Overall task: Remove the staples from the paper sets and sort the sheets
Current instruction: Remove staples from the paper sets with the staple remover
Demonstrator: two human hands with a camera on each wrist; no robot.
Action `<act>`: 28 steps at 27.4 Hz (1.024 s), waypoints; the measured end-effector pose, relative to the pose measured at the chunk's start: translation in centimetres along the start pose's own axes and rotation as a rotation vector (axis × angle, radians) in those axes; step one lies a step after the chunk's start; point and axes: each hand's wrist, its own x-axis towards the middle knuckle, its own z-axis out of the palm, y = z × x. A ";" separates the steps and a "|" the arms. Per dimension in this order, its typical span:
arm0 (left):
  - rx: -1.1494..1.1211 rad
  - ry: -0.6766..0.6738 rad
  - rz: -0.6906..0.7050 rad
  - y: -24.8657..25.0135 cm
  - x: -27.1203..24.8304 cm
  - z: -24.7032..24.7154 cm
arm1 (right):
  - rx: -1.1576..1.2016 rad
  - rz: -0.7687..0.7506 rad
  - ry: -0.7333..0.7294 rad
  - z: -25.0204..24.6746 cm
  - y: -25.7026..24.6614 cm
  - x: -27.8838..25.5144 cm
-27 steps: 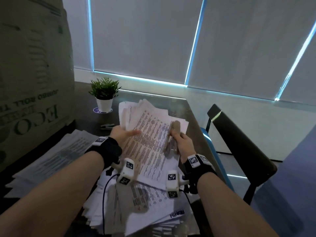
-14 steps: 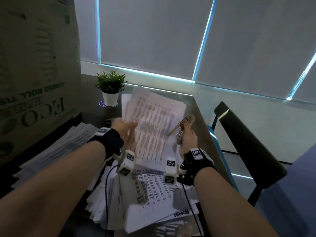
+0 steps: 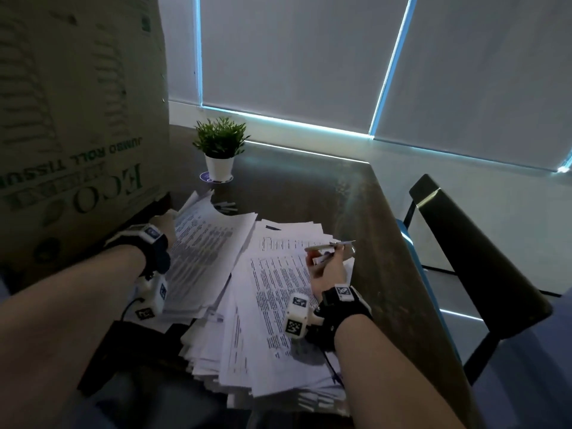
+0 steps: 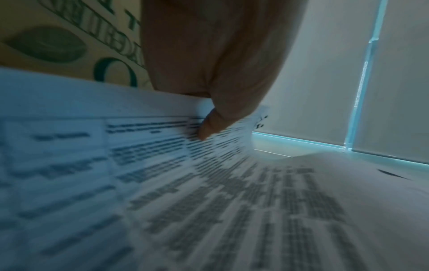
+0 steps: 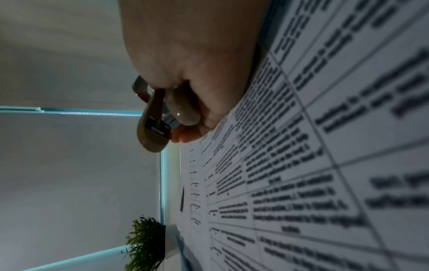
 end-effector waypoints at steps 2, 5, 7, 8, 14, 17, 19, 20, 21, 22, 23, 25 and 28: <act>0.020 0.116 -0.007 1.0 0.0 1.0 | -0.066 -0.024 0.026 0.0 0.2 0.3; -0.092 0.144 0.267 5.6 -1.1 1.3 | -0.248 -0.090 0.090 0.1 0.8 0.9; -0.130 -0.011 0.484 9.2 -2.4 1.7 | -0.389 -0.138 0.147 0.4 1.0 0.9; -0.106 -0.107 0.526 10.7 -3.1 2.1 | -0.462 -0.163 0.176 0.6 1.0 0.9; 0.104 -0.383 0.406 12.7 -4.4 2.6 | -0.567 -0.306 0.244 0.8 1.1 1.2; 0.130 -0.479 0.307 11.1 -3.1 2.3 | -0.502 -0.309 0.239 0.6 1.1 0.9; 0.049 -0.528 0.308 10.6 -3.2 2.1 | -0.469 -0.294 0.231 0.6 1.0 0.8; 0.021 -0.512 0.320 10.5 -3.3 2.3 | -0.464 -0.270 0.241 0.6 0.9 0.8; 0.007 -0.473 0.336 10.6 -3.5 2.4 | -0.451 -0.245 0.246 0.7 0.7 0.7; -0.002 -0.438 0.357 10.8 -3.7 2.3 | -0.424 -0.223 0.240 0.8 0.3 0.7; -0.027 -0.425 0.370 11.0 -4.1 2.3 | -0.386 -0.202 0.230 0.9 -0.2 0.7; -0.107 -0.440 0.375 11.3 -4.5 2.5 | -0.292 -0.173 0.172 1.0 -1.1 0.5; -0.247 -0.420 0.417 12.2 -4.7 2.1 | -0.287 -0.264 0.007 1.7 -3.3 0.3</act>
